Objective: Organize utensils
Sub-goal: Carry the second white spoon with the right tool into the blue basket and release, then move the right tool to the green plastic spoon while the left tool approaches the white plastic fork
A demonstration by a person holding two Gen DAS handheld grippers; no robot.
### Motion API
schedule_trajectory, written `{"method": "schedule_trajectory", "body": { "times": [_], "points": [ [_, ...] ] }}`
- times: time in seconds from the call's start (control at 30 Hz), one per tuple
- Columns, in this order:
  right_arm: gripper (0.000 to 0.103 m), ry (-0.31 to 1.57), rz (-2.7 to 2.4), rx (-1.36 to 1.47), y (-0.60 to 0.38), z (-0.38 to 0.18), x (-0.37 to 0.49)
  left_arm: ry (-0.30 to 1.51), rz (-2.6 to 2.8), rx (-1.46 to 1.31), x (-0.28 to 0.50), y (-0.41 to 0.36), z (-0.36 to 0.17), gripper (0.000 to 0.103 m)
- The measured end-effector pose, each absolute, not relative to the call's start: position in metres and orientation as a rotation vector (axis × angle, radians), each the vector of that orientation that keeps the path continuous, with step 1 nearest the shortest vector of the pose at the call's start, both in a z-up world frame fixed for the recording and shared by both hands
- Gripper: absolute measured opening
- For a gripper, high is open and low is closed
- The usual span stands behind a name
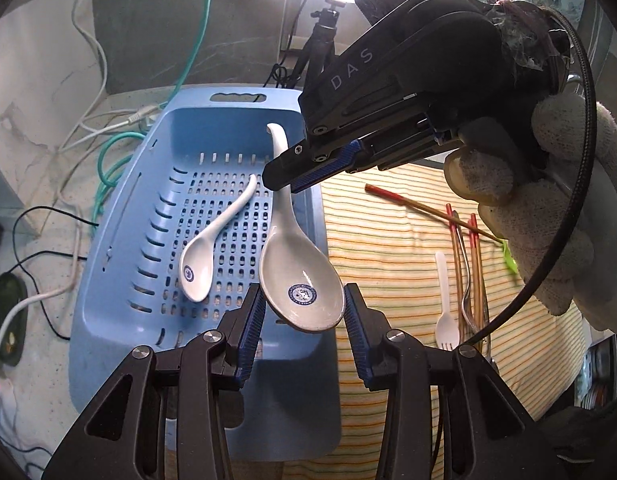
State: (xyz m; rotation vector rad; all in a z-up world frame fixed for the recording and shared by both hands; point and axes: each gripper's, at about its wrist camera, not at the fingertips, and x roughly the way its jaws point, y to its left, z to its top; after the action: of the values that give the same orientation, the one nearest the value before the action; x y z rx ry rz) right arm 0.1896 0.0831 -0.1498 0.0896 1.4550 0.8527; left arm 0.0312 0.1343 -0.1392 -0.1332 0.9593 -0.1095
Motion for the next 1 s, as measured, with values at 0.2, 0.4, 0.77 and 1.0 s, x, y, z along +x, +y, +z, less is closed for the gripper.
{"method": "schedule_trajectory", "body": {
  "times": [0.2, 0.4, 0.77, 1.0],
  "points": [
    [0.012, 1.450, 0.852, 0.075, 0.089, -0.154, 0.191, 0.974, -0.119, -0.126, 0.036, 0.140, -0.144, 0.038],
    [0.053, 1.412, 0.833, 0.050, 0.090, -0.151, 0.191, 0.987, -0.094, -0.118, 0.037, 0.140, -0.145, 0.059],
    [0.056, 1.358, 0.841, 0.035, 0.080, -0.136, 0.187, 0.967, -0.069, -0.130, 0.030, 0.143, -0.138, 0.061],
    [0.056, 1.337, 0.835, 0.042, 0.067, -0.126, 0.185, 0.958, -0.066, -0.119, 0.026, 0.137, -0.131, 0.061]
  ]
}}
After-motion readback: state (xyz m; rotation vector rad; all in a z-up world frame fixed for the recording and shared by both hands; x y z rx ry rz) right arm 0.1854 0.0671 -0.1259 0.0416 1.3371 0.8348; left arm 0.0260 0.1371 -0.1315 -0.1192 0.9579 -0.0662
